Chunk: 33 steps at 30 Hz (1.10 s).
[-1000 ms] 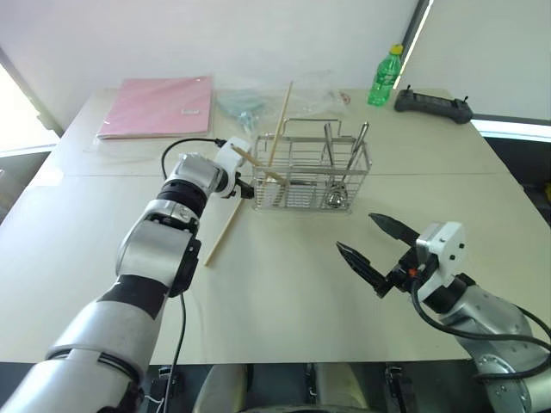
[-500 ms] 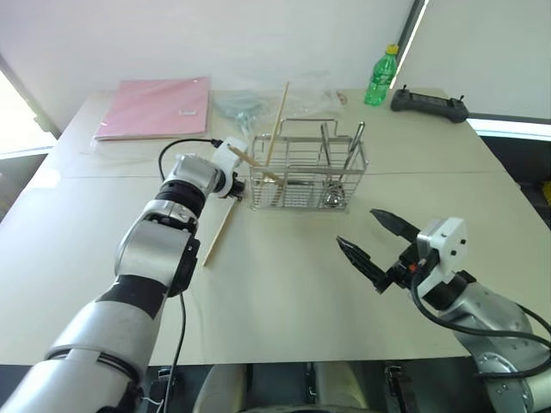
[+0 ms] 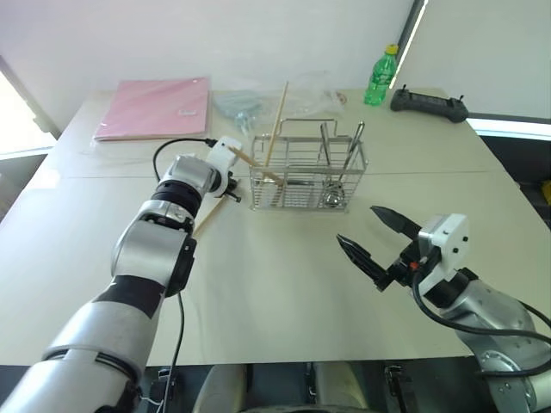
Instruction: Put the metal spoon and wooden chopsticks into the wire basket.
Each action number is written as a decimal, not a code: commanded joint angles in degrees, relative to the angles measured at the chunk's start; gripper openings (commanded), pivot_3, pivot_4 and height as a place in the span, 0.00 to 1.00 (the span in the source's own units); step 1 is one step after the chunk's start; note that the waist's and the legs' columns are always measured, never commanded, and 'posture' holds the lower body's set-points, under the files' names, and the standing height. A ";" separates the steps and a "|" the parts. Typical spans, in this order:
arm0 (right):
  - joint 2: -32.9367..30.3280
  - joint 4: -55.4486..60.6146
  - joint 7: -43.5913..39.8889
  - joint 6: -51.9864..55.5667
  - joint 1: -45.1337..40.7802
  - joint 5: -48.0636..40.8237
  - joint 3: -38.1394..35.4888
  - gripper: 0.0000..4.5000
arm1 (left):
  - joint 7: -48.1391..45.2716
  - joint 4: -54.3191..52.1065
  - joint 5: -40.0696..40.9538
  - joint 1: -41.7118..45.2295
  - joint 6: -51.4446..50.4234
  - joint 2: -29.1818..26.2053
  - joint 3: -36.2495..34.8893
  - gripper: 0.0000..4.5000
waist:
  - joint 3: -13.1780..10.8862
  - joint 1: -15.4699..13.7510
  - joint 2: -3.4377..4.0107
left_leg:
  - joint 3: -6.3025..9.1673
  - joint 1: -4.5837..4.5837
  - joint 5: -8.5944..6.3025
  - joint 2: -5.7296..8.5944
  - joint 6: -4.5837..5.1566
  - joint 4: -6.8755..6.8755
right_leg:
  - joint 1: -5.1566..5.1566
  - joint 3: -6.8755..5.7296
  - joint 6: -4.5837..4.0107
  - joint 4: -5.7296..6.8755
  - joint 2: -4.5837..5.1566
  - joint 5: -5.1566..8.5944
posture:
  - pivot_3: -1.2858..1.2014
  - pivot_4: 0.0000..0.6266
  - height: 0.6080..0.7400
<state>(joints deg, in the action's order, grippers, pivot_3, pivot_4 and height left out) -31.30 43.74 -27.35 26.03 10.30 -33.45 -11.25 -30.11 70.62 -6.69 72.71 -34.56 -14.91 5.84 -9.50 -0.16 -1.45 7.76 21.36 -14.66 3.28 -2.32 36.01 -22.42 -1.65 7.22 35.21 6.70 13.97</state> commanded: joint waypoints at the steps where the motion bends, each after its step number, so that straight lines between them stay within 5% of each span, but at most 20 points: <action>1: -0.71 2.14 -0.21 -0.04 -0.82 -0.89 -0.96 1.00 | 3.70 0.69 1.52 0.30 -0.31 -3.18 -3.27 0.01 | 0.00 0.16 0.00 | 0.00 0.00 0.00 0.00 0.00 -0.01 | -0.01 0.00 0.00 0.00 0.00 0.00 | 0.52 0.24 0.76; 10: -2.04 1.40 -1.78 0.20 -1.21 -1.67 -1.27 1.00 | 20.39 0.13 14.95 7.04 11.77 -11.26 -23.24 0.01 | -0.05 0.40 -0.08 | 0.06 0.09 0.00 0.01 -0.01 -0.02 | -0.08 -0.01 0.00 -0.02 0.04 -0.01 | 0.52 0.24 0.76; 15: -2.61 1.50 -3.10 0.43 -0.83 -2.37 -1.80 1.00 | 21.26 -1.54 19.42 9.35 23.37 -12.59 -28.95 0.01 | -0.04 -0.37 -0.07 | 0.02 0.05 0.00 0.03 -0.02 -0.02 | -0.03 0.00 0.00 -0.05 0.08 -0.01 | 0.52 0.24 0.76; 23: -3.01 1.25 -3.54 0.85 -0.93 -2.84 -2.87 1.00 | 7.98 -10.79 26.59 15.48 33.00 -11.35 -31.30 0.01 | -0.12 -0.58 -0.20 | 0.02 0.14 0.01 0.03 -0.04 0.04 | -0.05 -0.01 -0.10 -0.05 0.07 -0.08 | 0.52 0.24 0.76; 33: -2.42 0.99 -2.82 0.74 -0.91 -2.81 -2.95 1.00 | 0.96 -32.09 31.33 13.08 25.77 -1.15 -24.71 0.01 | -0.04 -0.48 -0.07 | -0.02 0.03 0.00 0.02 -0.02 0.06 | 0.08 0.00 0.02 -0.06 0.08 -0.01 | 0.52 0.24 0.76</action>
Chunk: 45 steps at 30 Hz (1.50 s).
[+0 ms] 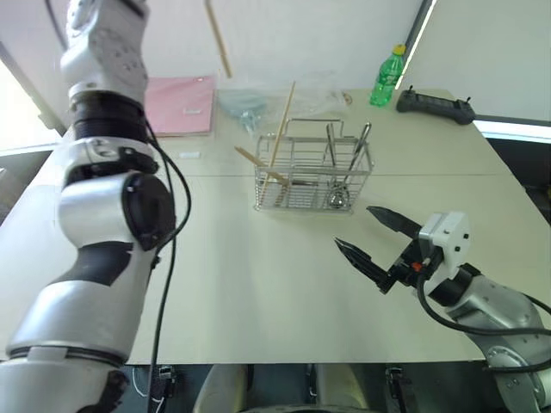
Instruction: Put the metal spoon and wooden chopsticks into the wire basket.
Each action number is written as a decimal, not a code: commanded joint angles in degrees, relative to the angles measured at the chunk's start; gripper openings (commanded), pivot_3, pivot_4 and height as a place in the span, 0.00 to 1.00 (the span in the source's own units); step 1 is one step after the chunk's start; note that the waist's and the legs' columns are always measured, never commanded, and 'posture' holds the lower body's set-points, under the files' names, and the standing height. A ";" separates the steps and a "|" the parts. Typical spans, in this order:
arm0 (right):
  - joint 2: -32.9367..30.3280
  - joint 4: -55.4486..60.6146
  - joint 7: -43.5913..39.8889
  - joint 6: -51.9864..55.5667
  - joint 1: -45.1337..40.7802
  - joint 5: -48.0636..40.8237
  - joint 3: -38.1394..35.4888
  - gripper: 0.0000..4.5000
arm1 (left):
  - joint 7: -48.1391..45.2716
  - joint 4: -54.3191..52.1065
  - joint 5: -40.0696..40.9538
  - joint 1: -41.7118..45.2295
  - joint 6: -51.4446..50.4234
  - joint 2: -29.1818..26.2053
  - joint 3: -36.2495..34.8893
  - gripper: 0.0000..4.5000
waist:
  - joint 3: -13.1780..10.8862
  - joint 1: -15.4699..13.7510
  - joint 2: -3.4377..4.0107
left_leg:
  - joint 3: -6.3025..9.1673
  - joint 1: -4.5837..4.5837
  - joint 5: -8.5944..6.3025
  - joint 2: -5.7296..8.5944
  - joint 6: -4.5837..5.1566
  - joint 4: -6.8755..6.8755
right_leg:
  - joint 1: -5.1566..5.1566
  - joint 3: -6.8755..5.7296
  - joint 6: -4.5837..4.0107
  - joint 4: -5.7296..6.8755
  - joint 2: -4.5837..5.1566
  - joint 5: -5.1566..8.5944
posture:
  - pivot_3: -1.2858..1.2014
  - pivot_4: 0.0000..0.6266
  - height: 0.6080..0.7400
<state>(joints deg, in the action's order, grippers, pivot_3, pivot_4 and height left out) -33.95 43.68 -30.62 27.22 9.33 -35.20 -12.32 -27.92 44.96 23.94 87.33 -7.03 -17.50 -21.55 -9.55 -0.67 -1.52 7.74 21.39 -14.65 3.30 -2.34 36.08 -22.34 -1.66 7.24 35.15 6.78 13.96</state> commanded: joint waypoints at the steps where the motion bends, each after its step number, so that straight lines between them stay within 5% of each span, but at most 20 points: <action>1: 0.33 1.09 0.56 -0.50 0.13 -1.02 -1.88 1.00 | -1.47 -8.30 0.38 -2.96 -2.21 2.33 3.85 0.01 | 0.02 0.13 0.03 | 0.00 -0.01 0.00 -0.01 0.00 0.02 | 0.01 0.00 -0.01 0.00 -0.01 -0.01 | 0.52 0.24 0.76; 12: 1.11 1.98 2.34 -0.96 1.10 -0.70 -1.89 1.00 | -2.38 -16.13 -3.48 -14.31 -5.22 6.83 13.58 0.01 | 0.02 -0.03 0.05 | -0.02 0.04 0.01 0.00 0.01 -0.01 | -0.06 0.04 -0.09 -0.03 -0.04 -0.06 | 0.52 0.24 0.76; 16: 1.16 2.15 2.62 -1.03 1.25 -0.68 -1.83 1.00 | -2.38 -17.11 -3.40 -16.49 -6.36 7.54 14.39 0.35 | 0.02 -0.06 0.05 | -0.01 0.02 0.00 0.00 0.02 -0.01 | -0.03 0.04 -0.06 -0.03 -0.04 -0.04 | 0.52 0.24 0.76; 22: 1.25 1.95 2.68 -1.18 1.41 -0.64 -1.65 1.00 | -0.98 -18.77 -1.87 -17.59 -9.34 7.60 12.90 0.99 | 0.02 0.00 0.05 | 0.01 0.03 0.00 -0.01 0.02 0.00 | -0.03 0.03 -0.04 -0.03 -0.04 -0.02 | 0.52 0.24 0.76; 28: 0.97 1.41 2.37 -1.11 1.07 -0.82 -1.91 1.00 | -0.01 -18.65 0.04 -16.50 -13.57 4.51 10.27 0.99 | 0.02 0.12 0.06 | 0.01 0.02 0.00 -0.01 0.02 -0.01 | -0.04 0.03 -0.04 -0.02 -0.05 -0.02 | 0.52 0.24 0.76; 32: 0.27 1.64 1.53 -1.10 1.75 -1.15 -3.16 1.00 | -10.07 -21.72 0.38 -19.38 -20.89 -3.54 13.63 0.99 | 0.02 0.37 0.09 | 0.01 0.00 0.00 -0.02 0.02 -0.04 | -0.07 0.03 -0.04 0.01 -0.10 -0.01 | 0.52 0.24 0.76; 37: -0.85 1.33 0.05 -1.10 2.97 -2.00 -7.24 1.00 | -37.26 -37.60 1.35 -37.59 -21.01 -21.56 22.21 0.99 | 0.17 1.50 0.42 | -0.06 -0.07 0.00 -0.05 0.01 -0.21 | -0.10 0.19 -0.29 0.00 -0.05 -0.13 | 0.52 0.24 0.76; 41: -1.12 0.76 -0.63 -1.45 4.25 -2.20 -9.45 1.00 | -44.67 -43.51 0.48 -52.54 -14.46 -28.85 20.96 0.99 | 0.10 1.12 0.35 | 0.01 0.05 0.00 -0.12 0.02 -0.20 | -0.19 0.21 -0.52 -0.02 -0.06 -0.04 | 0.52 0.24 0.76; 45: -0.97 0.52 -1.12 -1.67 4.91 -2.18 -10.28 1.00 | -44.90 -45.70 0.49 -60.21 -10.96 -30.38 19.10 0.99 | 0.09 -0.02 0.37 | 0.11 0.04 -0.02 -0.22 0.02 -0.14 | -0.14 0.24 -0.76 -0.11 0.06 0.09 | 0.52 0.24 0.76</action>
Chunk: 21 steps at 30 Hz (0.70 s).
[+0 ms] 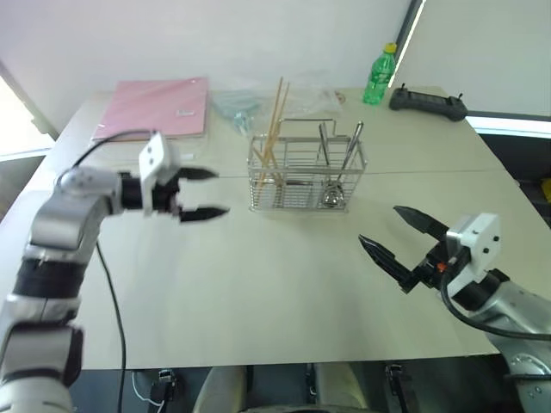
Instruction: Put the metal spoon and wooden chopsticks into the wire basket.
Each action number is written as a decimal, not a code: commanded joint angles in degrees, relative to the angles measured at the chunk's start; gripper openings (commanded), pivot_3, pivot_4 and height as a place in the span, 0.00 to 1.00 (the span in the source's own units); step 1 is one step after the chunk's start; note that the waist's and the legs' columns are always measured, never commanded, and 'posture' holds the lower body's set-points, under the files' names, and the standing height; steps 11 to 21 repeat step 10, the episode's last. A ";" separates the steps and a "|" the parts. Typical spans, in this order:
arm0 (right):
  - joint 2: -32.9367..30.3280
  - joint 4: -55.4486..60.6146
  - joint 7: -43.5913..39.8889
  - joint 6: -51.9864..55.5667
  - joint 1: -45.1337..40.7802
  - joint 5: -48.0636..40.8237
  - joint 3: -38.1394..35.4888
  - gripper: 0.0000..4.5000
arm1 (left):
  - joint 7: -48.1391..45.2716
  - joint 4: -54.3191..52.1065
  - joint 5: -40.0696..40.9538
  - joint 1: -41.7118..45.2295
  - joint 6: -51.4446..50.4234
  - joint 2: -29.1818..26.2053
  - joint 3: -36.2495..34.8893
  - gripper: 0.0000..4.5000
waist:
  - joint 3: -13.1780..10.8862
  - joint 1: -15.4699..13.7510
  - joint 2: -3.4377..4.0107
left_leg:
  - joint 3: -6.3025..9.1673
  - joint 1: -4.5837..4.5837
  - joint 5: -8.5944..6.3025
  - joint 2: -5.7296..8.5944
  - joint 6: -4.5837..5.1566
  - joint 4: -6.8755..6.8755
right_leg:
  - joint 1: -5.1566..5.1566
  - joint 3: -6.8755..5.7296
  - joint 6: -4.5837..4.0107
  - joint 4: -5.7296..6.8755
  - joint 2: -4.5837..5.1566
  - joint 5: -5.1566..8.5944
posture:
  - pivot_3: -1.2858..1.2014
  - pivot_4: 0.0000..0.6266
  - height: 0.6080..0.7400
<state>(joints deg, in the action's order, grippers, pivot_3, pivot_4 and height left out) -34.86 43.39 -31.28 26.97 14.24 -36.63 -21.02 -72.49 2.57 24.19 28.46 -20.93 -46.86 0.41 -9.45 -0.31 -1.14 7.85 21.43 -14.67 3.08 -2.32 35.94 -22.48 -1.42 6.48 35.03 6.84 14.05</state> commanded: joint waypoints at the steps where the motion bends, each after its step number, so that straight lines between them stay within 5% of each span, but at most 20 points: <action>1: -0.02 0.75 -0.56 -1.41 0.13 -0.76 -1.70 1.00 | 1.23 -4.05 0.72 -2.64 2.06 -0.66 -3.63 0.99 | -0.01 -0.62 -0.01 | 0.03 0.01 0.00 0.00 0.00 0.05 | 0.03 0.00 -0.02 -0.01 0.01 -0.01 | 0.52 0.24 0.76; 21: -0.64 0.30 -0.87 -0.63 -1.00 -1.41 -1.90 1.00 | 8.21 -6.01 4.22 -2.88 -3.21 1.42 -7.65 0.99 | -0.01 -0.46 0.03 | 0.07 0.04 0.00 0.02 0.02 -0.06 | -0.02 -0.04 0.01 -0.01 -0.02 0.00 | 0.52 0.24 0.76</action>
